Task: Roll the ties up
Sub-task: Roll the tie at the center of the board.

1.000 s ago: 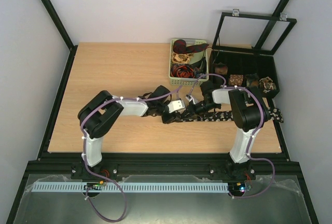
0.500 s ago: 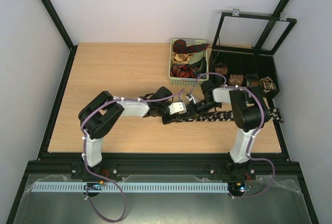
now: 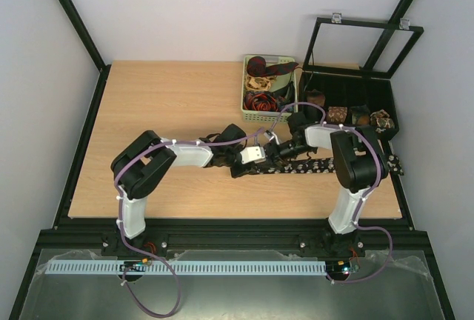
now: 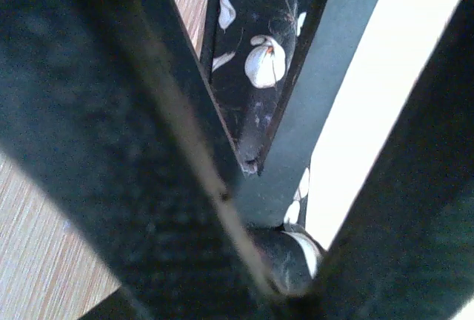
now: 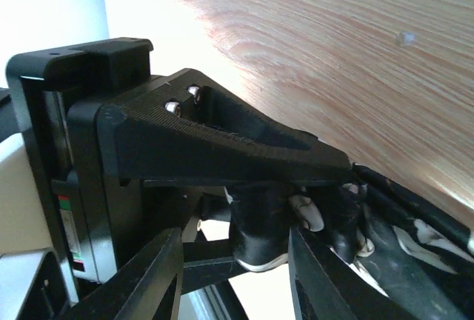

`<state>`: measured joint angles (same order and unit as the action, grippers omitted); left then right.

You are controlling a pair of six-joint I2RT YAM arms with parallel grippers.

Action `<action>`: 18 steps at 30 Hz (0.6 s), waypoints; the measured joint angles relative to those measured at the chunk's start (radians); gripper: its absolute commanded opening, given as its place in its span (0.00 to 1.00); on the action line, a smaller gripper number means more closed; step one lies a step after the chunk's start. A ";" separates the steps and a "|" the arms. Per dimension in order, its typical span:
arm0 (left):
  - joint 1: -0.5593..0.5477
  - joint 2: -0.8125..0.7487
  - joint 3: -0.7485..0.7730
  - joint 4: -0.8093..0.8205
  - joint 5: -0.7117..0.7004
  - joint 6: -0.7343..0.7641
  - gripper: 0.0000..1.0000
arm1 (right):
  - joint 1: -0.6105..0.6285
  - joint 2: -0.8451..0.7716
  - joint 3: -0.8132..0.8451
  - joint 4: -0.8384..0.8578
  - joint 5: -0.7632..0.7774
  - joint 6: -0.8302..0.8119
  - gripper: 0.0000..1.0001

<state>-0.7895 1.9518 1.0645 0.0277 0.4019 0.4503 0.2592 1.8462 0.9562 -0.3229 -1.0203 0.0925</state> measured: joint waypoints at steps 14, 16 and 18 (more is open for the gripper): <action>0.000 -0.006 -0.012 0.007 -0.003 0.006 0.35 | 0.016 0.055 0.003 0.064 0.070 0.037 0.02; 0.000 -0.006 -0.012 0.007 -0.003 0.006 0.39 | 0.016 0.056 0.008 0.057 0.076 0.026 0.01; 0.000 -0.006 -0.014 0.009 -0.004 0.003 0.45 | 0.016 0.058 0.014 0.048 0.089 0.014 0.01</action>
<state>-0.7895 1.9461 1.0500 0.0364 0.3977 0.4538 0.2756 1.9038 0.9707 -0.2752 -0.9310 0.1062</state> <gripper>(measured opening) 0.385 0.023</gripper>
